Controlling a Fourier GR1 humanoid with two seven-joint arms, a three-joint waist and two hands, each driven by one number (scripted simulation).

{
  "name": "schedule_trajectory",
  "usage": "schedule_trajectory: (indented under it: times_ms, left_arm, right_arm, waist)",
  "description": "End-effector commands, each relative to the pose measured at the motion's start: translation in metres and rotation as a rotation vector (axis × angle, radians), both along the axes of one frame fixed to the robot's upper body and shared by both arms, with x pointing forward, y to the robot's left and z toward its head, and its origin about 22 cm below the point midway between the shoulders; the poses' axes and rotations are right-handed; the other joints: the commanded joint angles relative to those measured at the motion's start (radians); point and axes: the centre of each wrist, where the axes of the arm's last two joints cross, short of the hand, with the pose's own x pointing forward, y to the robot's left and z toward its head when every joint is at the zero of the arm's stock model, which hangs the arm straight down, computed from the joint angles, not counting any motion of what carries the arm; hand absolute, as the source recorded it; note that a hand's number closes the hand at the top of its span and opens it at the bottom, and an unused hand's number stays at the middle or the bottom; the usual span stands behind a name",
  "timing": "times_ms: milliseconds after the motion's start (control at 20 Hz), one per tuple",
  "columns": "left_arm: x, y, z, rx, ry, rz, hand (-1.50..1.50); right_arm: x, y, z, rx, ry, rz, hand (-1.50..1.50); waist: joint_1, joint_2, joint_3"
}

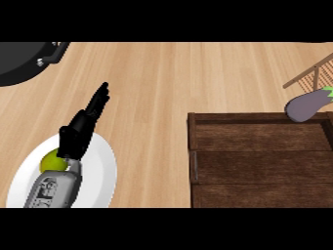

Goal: Pick the sweet potato from the tray and place it in the tiered shelf

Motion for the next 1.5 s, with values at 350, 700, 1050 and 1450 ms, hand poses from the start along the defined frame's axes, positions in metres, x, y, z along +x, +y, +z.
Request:
schedule_trajectory:
  times_ms: [350,700,1050,1450]
  left_arm:
    - [0.0,-0.011,-0.009,0.006,-0.001,0.004,0.0]
    - [0.007,0.004,0.012,-0.007,-0.014,0.014,0.0]
    - [0.001,-0.009,-0.004,-0.011,-0.002,0.015,0.0]
    - [-0.002,0.009,-0.001,-0.006,-0.017,0.03,0.0]
  right_arm:
    - [-0.009,-0.01,0.015,0.217,-0.063,0.103,-1.5]
    - [-0.014,-0.013,0.044,0.28,-0.095,0.163,-1.5]
    - [-0.062,-0.047,0.073,0.556,-0.252,0.097,-1.5]
    - [-0.13,-0.086,0.071,0.6,-0.042,-0.029,-1.5]
  waist:
    - [-0.005,0.002,0.001]
    - [0.002,-0.003,0.0]
    - [-0.013,-0.001,0.002]
    - [-0.025,0.003,0.007]
